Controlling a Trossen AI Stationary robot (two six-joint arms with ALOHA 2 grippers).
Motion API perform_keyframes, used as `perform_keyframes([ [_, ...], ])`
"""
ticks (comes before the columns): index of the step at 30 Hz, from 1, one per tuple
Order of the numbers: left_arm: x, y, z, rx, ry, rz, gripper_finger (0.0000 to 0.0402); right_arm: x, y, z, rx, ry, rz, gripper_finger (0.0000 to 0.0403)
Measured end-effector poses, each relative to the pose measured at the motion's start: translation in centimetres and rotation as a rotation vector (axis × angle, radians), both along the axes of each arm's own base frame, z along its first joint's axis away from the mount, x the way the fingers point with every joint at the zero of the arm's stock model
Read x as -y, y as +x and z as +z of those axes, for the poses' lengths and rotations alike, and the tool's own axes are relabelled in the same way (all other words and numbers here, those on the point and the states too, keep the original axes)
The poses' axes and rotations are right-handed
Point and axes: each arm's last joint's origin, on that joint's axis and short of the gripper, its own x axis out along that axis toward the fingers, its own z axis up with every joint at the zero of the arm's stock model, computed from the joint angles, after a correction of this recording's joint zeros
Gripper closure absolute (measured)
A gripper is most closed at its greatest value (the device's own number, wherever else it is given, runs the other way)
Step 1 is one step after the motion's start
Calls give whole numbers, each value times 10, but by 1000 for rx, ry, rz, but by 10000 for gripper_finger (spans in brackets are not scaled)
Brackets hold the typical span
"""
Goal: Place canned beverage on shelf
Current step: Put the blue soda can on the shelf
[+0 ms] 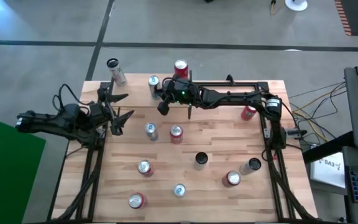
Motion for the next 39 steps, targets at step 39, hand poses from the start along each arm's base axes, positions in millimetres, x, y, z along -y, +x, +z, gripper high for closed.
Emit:
perform_keyframes([
  [39,0,76,-15,-233,-123,91,236,-46,-101,70,-311,-40,99,391],
])
